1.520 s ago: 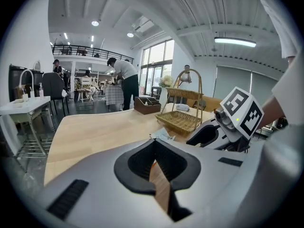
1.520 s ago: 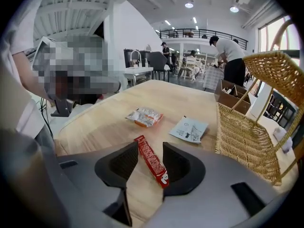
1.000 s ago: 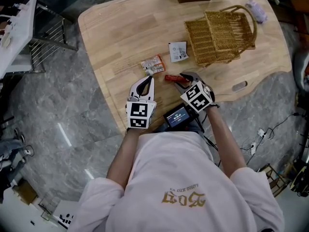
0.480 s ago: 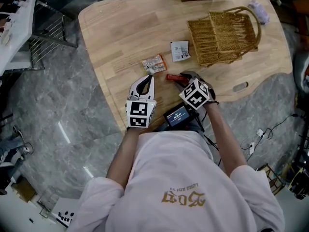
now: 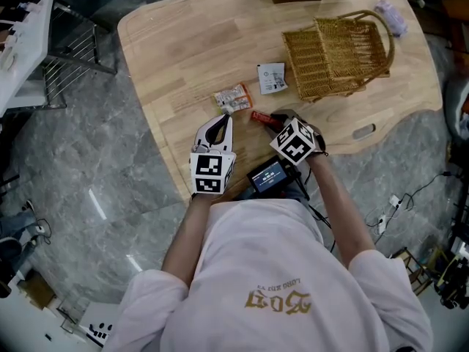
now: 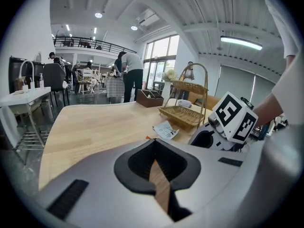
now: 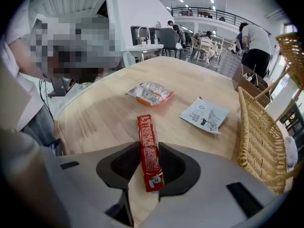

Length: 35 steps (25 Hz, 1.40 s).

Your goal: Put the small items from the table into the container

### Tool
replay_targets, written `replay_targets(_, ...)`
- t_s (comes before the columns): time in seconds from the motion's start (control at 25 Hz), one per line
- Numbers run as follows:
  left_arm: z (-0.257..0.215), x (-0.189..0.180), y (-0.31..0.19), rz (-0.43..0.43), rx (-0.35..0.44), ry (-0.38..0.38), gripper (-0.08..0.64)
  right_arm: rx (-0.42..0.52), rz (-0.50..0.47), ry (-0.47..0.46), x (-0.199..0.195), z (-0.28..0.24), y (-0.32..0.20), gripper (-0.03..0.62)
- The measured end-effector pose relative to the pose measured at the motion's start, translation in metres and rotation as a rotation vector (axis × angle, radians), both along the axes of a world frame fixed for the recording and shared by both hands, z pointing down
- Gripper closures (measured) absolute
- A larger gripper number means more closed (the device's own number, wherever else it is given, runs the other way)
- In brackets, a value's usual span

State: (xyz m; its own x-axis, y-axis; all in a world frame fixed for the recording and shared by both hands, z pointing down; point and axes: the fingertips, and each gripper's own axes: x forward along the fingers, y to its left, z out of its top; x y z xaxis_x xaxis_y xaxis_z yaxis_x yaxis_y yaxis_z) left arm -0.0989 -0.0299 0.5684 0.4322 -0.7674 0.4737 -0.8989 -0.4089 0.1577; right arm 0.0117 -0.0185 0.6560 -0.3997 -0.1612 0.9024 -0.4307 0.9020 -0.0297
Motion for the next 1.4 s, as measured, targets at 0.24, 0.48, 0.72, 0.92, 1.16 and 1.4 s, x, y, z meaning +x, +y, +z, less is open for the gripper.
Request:
replay_targets(0.24,0.0,-0.006,0.0,-0.016,-0.003,-0.004,0.552,0.003,0.015,-0.007,0.0,0.0,0.0,0.468)
replay_targets(0.48,-0.005,-0.01,0.001,-0.027,0.01,-0.006,0.552,0.032,0.051,-0.019,0.0,-0.004,0.002,0.472)
replay_targets(0.72,-0.009,-0.012,0.004,-0.03,0.023,-0.011,0.552,0.069,0.047,-0.04,-0.006,-0.016,0.01,0.472)
replay_targets(0.92,-0.015,-0.013,0.004,-0.032,0.043,-0.019,0.552,0.095,0.074,-0.093,-0.009,-0.038,0.01,0.472)
replay_targets(1.16,-0.026,-0.013,0.005,-0.042,0.073,-0.013,0.552,0.118,0.104,-0.134,-0.006,-0.055,0.01,0.472)
replay_targets(1.4,-0.041,-0.014,0.01,-0.048,0.107,-0.015,0.552,0.157,0.143,-0.177,-0.003,-0.075,0.012,0.472)
